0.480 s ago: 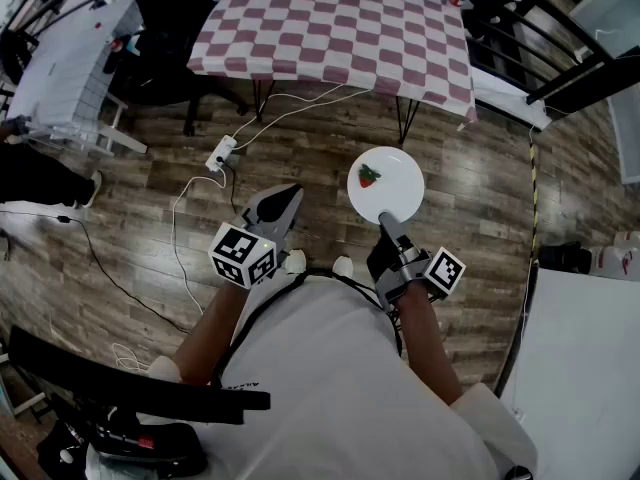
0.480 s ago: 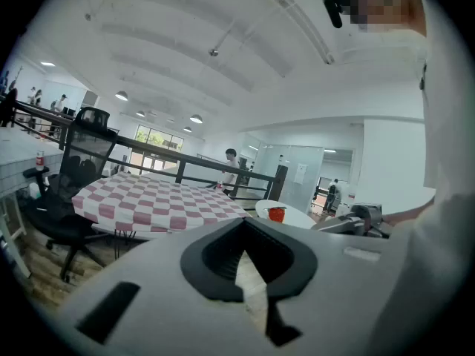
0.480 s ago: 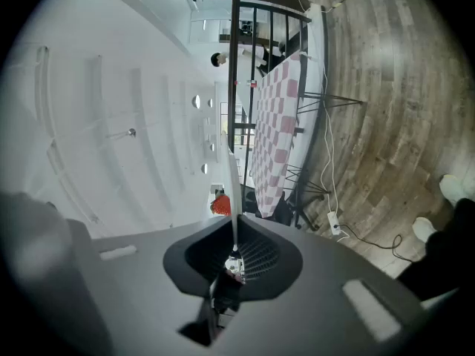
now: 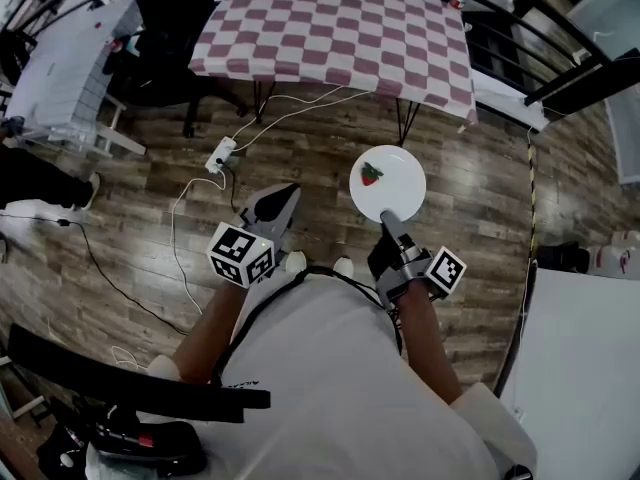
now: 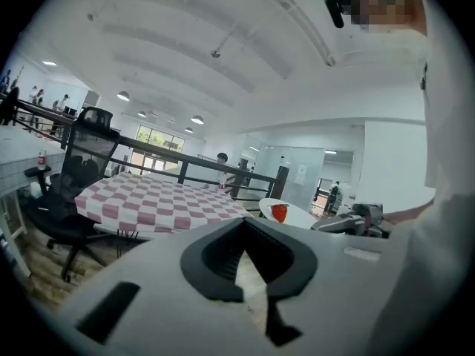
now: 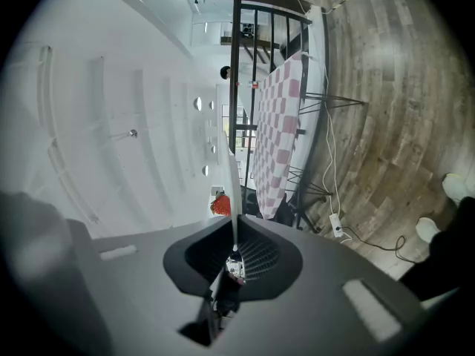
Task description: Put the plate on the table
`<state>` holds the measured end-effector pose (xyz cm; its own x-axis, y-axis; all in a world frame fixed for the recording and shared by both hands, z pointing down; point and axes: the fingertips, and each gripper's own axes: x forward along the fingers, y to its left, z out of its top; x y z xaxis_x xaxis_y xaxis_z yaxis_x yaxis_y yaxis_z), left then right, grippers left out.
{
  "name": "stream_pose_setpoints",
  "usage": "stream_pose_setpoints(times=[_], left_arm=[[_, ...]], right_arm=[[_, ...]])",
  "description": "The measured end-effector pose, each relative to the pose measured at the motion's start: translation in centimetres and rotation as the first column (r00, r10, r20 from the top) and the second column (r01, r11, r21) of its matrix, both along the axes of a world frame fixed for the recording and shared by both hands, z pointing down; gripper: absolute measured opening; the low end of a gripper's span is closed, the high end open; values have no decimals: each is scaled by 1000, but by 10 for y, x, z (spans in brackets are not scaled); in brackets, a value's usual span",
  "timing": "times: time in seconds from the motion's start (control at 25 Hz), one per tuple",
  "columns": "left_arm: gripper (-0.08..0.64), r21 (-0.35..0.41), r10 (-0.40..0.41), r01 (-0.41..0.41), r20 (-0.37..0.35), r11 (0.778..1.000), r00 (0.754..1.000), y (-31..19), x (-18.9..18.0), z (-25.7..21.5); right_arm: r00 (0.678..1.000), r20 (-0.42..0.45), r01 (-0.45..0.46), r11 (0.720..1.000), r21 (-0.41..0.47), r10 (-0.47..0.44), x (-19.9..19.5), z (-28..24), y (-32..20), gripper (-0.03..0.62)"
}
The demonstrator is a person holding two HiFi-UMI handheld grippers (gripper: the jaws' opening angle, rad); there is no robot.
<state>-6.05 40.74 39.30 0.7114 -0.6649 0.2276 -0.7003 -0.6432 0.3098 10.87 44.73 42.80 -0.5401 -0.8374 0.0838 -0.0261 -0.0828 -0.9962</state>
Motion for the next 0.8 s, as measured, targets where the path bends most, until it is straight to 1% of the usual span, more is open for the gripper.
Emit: stream_pose_setpoints(times=[0.48, 0.8], left_arm=[[5, 1, 16, -16, -13, 1000, 1000, 5, -19, 3], [4, -5, 23, -23, -17, 1000, 1000, 10, -49, 10]], right_arm=[[999, -5, -38, 999, -5, 38, -13, 3, 8, 21], [998, -8, -66, 998, -3, 66, -32, 4, 11, 21]])
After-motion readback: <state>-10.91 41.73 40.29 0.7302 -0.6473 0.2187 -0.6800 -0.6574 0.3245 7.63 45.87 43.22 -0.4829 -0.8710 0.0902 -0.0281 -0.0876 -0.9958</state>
